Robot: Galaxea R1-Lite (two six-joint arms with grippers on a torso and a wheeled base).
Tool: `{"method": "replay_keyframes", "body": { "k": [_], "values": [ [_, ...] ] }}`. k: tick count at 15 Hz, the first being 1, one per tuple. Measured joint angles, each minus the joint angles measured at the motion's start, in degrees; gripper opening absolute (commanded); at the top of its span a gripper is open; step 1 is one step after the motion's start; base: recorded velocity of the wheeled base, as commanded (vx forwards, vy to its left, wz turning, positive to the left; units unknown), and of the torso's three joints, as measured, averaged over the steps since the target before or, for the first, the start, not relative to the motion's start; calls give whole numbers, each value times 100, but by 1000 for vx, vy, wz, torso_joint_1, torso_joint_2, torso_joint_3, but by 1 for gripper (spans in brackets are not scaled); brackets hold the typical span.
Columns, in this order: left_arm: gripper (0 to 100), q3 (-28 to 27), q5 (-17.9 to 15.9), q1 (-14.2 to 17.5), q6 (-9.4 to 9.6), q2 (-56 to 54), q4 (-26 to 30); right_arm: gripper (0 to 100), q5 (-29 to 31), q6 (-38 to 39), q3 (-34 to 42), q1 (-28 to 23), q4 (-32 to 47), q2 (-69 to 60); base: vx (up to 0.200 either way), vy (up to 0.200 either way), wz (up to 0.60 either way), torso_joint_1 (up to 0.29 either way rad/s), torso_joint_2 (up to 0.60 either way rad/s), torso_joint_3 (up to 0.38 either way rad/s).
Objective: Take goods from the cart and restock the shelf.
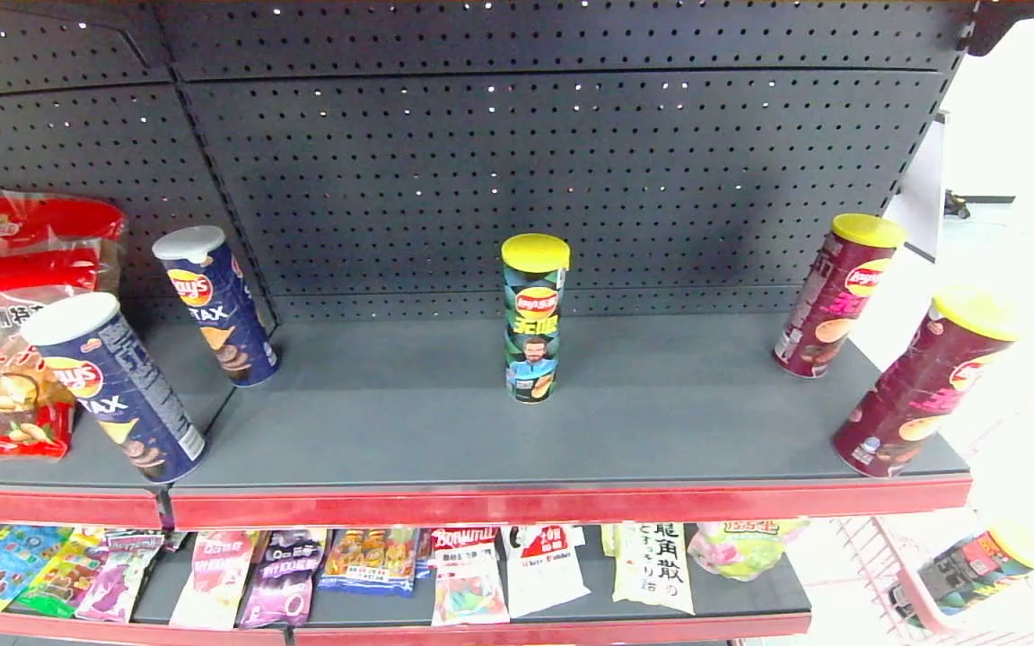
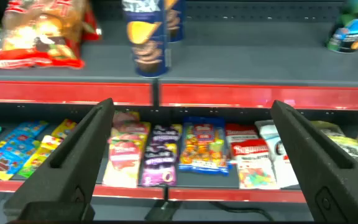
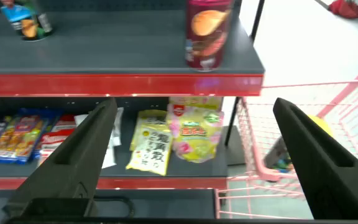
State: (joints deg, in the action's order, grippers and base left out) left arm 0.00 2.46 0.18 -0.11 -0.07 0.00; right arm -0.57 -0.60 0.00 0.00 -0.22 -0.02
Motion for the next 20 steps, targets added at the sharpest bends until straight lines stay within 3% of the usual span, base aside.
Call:
{"method": "replay_keyframes", "body": {
  "k": [13, 18, 20],
  "values": [
    [100, 0, 5, -2, 4, 2, 0, 100, -2, 28, 0, -5, 0, 0, 0, -200, 0, 1, 5, 5],
    [100, 0, 7, -7, 6, 2, 0, 100, -2, 28, 0, -10, -2, 0, 0, 0, 0, 0, 0, 0],
    [100, 0, 10, -5, 4, 0, 0, 100, -5, 33, 0, -5, 0, 0, 0, 0, -600, -2, 2, 5]
  ]
}}
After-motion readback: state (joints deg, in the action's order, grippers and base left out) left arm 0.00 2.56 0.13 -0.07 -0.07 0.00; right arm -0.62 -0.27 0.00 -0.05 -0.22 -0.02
